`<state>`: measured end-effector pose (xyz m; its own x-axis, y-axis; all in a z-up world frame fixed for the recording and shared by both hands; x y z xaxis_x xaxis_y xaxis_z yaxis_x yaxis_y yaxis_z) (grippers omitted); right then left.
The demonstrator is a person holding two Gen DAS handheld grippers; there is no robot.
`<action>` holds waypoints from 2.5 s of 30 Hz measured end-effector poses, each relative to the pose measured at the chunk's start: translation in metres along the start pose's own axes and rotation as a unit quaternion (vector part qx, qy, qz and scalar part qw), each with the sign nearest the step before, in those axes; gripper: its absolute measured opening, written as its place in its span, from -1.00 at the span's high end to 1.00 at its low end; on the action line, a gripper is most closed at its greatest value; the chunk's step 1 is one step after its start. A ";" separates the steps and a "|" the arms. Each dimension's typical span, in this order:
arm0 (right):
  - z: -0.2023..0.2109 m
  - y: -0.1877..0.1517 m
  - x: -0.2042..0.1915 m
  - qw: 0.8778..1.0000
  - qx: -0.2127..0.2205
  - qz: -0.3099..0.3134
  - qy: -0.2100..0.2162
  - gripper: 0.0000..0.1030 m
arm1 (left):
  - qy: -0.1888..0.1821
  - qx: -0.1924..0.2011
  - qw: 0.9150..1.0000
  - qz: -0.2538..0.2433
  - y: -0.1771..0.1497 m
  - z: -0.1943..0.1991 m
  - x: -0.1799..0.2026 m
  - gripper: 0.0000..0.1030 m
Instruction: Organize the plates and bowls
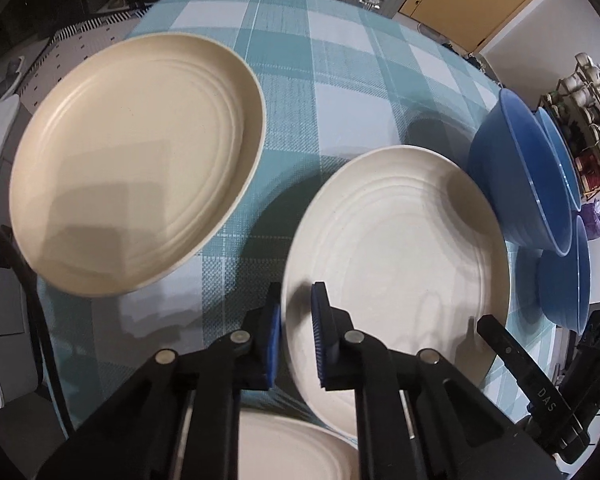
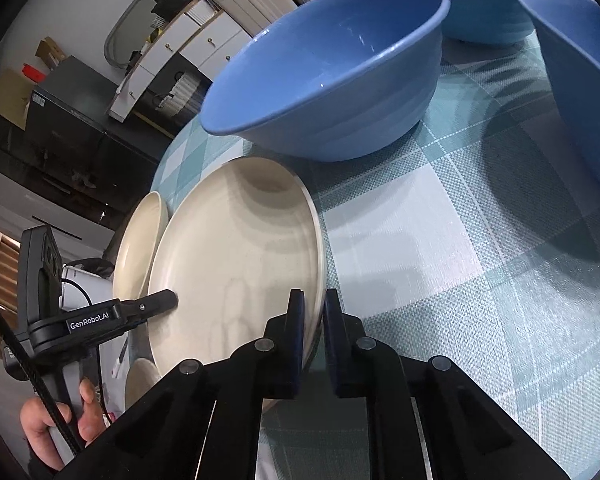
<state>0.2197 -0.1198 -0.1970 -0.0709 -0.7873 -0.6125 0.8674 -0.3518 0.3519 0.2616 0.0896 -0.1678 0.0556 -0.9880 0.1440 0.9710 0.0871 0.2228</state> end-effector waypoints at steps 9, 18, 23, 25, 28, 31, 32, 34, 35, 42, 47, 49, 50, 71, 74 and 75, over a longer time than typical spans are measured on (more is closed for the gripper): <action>0.008 -0.003 0.005 1.000 0.000 -0.019 0.018 0.82 | 0.007 0.006 1.000 0.004 -0.003 0.016 0.009 0.79; 0.021 -0.006 -0.005 0.999 0.018 -0.015 0.024 0.82 | 0.004 0.008 1.000 0.018 -0.011 0.021 0.004 0.79; 0.020 -0.010 -0.007 0.999 0.006 -0.025 0.033 0.82 | 0.011 0.018 1.000 0.011 -0.020 0.031 0.002 0.79; 0.022 -0.012 -0.010 0.999 0.008 -0.018 0.031 0.82 | 0.012 0.021 1.000 0.011 -0.023 0.035 0.002 0.79; 0.027 -0.015 -0.010 0.999 0.011 -0.012 0.032 0.82 | 0.013 0.023 1.000 0.013 -0.029 0.041 0.000 0.79; 0.029 -0.021 -0.011 0.999 0.006 -0.012 0.036 0.82 | 0.017 0.022 0.999 0.016 -0.035 0.045 -0.003 0.79; 0.029 -0.021 -0.011 0.999 0.005 -0.012 0.038 0.82 | 0.019 0.023 0.999 0.016 -0.038 0.047 -0.005 0.79; 0.031 -0.023 -0.016 0.999 0.004 0.000 0.038 0.82 | 0.021 0.026 0.999 0.018 -0.042 0.051 -0.009 0.79; 0.033 -0.024 -0.020 0.999 0.007 0.010 0.038 0.82 | 0.022 0.026 0.999 0.022 -0.045 0.053 -0.011 0.79; 0.038 -0.039 -0.043 0.997 0.008 0.053 0.048 0.82 | 0.017 0.034 0.998 0.052 -0.064 0.068 -0.037 0.79; 0.035 -0.067 -0.063 0.995 -0.004 0.088 0.044 0.81 | 0.057 0.042 0.996 0.048 -0.087 0.075 -0.058 0.77; 0.036 -0.078 -0.074 0.993 0.001 0.112 0.039 0.81 | 0.067 0.050 0.995 0.050 -0.095 0.079 -0.066 0.74; 0.036 -0.084 -0.079 0.992 0.001 0.118 0.040 0.81 | 0.067 0.050 0.995 0.055 -0.100 0.080 -0.072 0.74; 0.013 -0.155 -0.109 0.975 -0.029 0.221 0.016 0.81 | 0.066 0.028 0.991 0.109 -0.166 0.071 -0.125 0.73; 0.012 -0.153 -0.110 0.971 -0.026 0.236 0.009 0.81 | 0.066 0.025 0.991 0.111 -0.167 0.069 -0.126 0.72; 0.012 -0.153 -0.111 0.971 -0.025 0.239 0.008 0.81 | 0.067 0.023 0.991 0.111 -0.167 0.069 -0.126 0.72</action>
<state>0.0890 0.0152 -0.1744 0.3526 -0.8467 -0.3985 0.8223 0.0771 0.5638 0.0766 0.2083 -0.1570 0.2992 -0.9519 0.0662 0.9201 0.3062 0.2444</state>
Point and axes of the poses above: each gripper's, at about its wrist camera, not at the fingertips, and z roughly against the way its jaws point, x to its right, y to its top, the point moved 10 cm from there along -z, roughly the way its jaws point, and after that the axes turned 7 degrees about y, right-handed, at the moved point
